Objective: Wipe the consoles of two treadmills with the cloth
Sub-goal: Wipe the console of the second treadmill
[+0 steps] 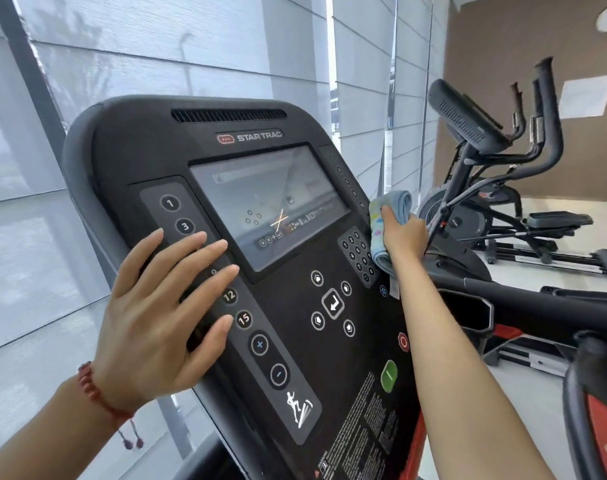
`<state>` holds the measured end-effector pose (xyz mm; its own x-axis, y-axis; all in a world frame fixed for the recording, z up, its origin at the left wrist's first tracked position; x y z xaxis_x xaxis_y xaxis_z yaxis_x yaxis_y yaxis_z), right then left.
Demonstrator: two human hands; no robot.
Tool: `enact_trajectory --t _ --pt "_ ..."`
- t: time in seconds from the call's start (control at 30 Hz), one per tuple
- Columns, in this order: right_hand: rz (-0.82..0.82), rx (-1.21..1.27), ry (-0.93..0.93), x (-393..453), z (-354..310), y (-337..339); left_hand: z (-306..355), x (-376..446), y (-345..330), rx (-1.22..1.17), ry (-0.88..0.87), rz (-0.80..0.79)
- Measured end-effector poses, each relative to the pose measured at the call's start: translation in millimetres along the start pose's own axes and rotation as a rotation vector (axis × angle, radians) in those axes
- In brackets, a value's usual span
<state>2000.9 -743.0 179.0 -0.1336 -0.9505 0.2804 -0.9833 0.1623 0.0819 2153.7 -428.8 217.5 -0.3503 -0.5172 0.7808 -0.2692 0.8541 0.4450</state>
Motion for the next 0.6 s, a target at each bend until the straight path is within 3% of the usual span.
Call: enact_trajectory --t 0.37,0.6 --pt "-0.113 0.015 0.240 29.0 -119.6 -69.2 -19.3 6.7 -2.2 0.000 -0.012 0.013" --pt "-0.116 -0.007 0.290 30.2 -103.8 -64.4 -19.6 6.2 -3.9 -0.015 -0.028 0.034"
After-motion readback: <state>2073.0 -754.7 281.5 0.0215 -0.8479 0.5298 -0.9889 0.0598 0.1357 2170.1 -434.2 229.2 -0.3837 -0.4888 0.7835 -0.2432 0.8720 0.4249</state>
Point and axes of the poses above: each hand's wrist, its own x-axis towards the middle knuckle, its own y-axis out of the back of the hand, z = x × y, the point moved 2 cm from there along x, towards the middle knuckle, and after that the axes turned 1 degree about y, right-handed, at the moved point
